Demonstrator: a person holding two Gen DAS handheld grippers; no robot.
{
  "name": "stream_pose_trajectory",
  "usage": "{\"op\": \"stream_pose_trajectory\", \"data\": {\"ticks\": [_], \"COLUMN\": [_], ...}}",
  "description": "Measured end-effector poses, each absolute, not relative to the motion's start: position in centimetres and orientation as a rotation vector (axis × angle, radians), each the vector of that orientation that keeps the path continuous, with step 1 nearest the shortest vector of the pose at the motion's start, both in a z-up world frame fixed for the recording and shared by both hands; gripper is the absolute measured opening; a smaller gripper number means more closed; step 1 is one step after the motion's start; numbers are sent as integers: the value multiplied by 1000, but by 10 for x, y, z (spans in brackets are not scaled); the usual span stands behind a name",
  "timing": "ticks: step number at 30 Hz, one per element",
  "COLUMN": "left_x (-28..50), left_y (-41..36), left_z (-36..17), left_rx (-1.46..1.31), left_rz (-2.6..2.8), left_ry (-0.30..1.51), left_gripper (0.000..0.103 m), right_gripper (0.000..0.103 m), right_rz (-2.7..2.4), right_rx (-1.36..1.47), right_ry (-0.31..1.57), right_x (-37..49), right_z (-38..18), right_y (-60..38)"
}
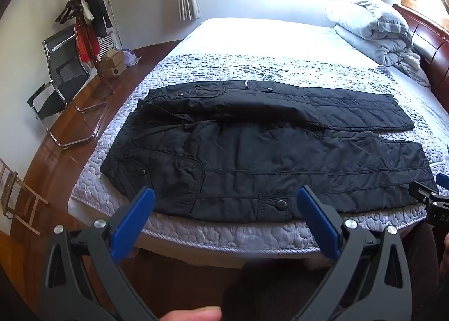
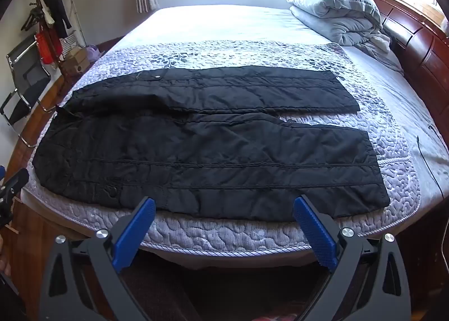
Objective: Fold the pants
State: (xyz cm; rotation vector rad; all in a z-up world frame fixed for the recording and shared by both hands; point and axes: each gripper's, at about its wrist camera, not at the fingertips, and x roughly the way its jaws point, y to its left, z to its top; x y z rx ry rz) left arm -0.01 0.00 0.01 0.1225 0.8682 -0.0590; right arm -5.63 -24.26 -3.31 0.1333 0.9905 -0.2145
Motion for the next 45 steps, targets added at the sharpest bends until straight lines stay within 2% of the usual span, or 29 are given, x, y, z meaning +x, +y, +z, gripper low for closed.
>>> {"op": "stream_pose_trajectory", "data": {"ticks": [45], "left_x": [2], "left_y": [-7], "left_z": [13], "left_rx": [137], "left_rz": [-62], "left_ry": [835], "left_gripper": [101], "right_gripper": [100], "right_rz": [-246], "right_rx": [145], "right_ry": [984], "right_x": [-55], "right_z": [-35], "right_y": [-254]}}
